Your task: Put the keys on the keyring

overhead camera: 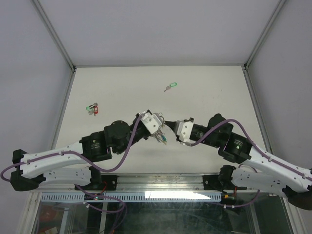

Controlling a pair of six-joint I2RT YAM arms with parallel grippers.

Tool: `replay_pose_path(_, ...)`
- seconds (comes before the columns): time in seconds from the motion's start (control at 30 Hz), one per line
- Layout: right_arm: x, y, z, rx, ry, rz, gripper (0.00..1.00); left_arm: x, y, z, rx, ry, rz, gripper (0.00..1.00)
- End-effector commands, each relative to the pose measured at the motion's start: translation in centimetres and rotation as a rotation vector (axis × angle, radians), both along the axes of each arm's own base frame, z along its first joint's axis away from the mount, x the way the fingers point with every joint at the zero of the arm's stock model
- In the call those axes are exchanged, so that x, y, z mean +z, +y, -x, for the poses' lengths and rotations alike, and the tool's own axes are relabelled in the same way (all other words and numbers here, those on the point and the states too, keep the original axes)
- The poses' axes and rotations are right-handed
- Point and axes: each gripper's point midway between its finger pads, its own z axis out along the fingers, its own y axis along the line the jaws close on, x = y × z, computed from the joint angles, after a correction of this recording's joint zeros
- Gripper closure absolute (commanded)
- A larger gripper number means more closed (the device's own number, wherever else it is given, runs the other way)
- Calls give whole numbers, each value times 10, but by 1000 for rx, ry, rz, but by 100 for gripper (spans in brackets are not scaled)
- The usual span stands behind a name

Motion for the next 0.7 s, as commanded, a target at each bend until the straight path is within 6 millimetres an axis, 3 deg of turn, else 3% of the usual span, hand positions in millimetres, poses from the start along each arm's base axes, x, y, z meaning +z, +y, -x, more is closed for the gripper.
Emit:
replay_pose_path(0.0, 34, -1, -6, -55, -89, -71, 100, 33, 9, 0, 22, -46, 86, 100)
replay_pose_path(0.67, 62, 6, 1, -32, -149, -145, 100, 29, 9, -1, 34, -43, 78, 100)
